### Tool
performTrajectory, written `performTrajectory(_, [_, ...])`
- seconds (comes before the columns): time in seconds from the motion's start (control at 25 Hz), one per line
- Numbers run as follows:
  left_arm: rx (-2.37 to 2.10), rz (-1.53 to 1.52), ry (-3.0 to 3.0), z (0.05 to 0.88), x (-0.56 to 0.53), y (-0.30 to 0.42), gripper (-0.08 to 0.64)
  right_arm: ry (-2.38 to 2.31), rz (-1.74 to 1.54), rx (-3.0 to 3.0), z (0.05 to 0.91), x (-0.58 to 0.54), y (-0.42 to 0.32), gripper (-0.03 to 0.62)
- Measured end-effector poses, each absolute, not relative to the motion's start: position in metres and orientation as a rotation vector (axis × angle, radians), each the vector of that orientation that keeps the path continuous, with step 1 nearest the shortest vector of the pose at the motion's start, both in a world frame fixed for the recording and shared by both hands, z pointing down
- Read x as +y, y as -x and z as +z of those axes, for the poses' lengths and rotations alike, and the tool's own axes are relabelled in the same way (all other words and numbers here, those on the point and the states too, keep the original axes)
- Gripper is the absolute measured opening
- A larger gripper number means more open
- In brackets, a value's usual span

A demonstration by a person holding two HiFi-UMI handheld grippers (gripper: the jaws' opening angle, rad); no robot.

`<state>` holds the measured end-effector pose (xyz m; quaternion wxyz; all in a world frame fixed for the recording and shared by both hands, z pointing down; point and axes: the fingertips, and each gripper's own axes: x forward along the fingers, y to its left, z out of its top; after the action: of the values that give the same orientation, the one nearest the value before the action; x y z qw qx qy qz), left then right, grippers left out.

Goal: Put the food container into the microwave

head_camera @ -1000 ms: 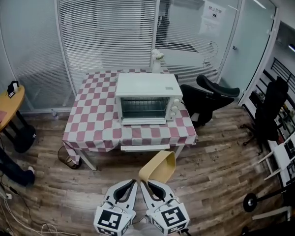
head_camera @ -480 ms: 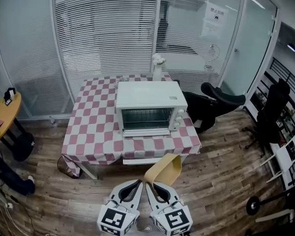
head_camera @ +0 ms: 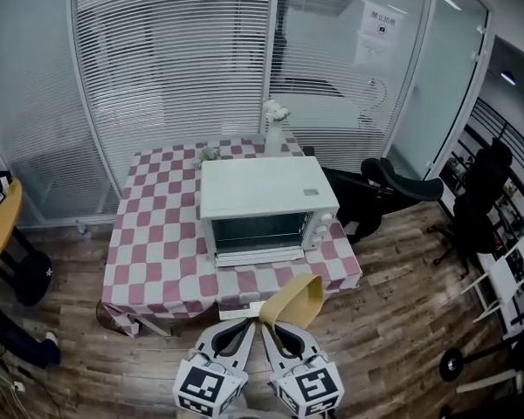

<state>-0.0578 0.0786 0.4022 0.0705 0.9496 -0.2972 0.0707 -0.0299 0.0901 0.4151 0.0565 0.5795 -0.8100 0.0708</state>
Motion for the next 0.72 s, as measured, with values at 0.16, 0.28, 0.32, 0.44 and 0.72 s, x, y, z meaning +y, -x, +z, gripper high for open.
performTrajectory(0.16, [-0.874,0.23,-2.855,0.406,0.057,0.062,0.014,-1.754,0.223,-2.448,0.418,0.067,0.036,0.002])
performTrajectory(0.28, [-0.869,0.232,-2.858,0.408,0.042,0.068,0.014,-1.751,0.237,-2.456,0.418,0.052,0.041,0.002])
performTrajectory(0.32, [-0.865,0.23,-2.86,0.408,0.038,0.069,0.014,-1.75,0.234,-2.456,0.418,0.047,0.042,0.002])
performTrajectory(0.44, [-0.851,0.238,-2.865,0.408,0.029,0.072,0.014,-1.749,0.228,-2.447,0.419,0.038,0.045,0.002])
performTrajectory(0.72, [-0.823,0.22,-2.868,0.411,0.012,0.078,0.014,-1.764,0.244,-2.425,0.427,0.023,0.053,0.002])
